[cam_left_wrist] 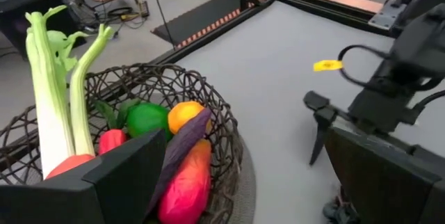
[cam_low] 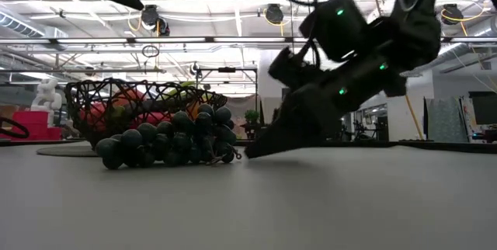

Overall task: Build produce basket
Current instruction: Put the grapes into the wire basket

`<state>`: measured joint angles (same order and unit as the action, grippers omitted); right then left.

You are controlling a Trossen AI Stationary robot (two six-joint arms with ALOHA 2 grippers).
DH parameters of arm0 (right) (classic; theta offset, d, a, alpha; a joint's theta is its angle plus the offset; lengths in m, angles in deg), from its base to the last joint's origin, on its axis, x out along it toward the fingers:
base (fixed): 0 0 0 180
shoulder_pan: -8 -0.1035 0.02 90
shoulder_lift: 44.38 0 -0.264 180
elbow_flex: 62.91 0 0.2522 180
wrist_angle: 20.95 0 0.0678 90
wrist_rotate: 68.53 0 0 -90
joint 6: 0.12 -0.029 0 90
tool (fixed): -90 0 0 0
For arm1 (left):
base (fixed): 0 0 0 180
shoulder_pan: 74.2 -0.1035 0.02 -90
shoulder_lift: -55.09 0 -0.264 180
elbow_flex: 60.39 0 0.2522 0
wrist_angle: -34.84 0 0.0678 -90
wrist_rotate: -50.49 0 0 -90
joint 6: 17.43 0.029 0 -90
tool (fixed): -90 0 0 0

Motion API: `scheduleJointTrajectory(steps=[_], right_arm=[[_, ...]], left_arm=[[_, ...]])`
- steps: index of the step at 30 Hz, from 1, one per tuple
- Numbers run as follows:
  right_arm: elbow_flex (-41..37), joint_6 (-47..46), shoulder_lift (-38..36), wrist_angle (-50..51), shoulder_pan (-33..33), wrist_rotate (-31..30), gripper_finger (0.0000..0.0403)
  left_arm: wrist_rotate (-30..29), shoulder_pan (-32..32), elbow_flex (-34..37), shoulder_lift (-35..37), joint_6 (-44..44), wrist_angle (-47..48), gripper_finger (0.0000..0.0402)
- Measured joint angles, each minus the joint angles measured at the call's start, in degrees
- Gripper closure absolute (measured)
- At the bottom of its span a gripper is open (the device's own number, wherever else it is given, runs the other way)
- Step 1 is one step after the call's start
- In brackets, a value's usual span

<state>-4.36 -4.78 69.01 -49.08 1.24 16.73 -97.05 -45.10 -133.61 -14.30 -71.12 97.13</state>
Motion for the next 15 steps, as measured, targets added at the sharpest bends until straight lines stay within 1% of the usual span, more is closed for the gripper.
scheduleJointTrajectory(steps=[3,8,15], right_arm=[[2.38,0.43,2.49,-0.34,0.34,2.12,0.0128],[3.80,1.05,4.37,-0.75,0.32,2.06,0.0172],[3.81,3.26,4.48,-0.86,0.10,2.37,0.0259]], left_arm=[[0.04,0.35,0.00,0.00,0.00,-0.12,0.0011],[0.21,1.09,0.00,0.00,0.09,-0.17,0.0011],[0.28,1.47,0.00,0.00,0.95,-0.67,0.0011]])
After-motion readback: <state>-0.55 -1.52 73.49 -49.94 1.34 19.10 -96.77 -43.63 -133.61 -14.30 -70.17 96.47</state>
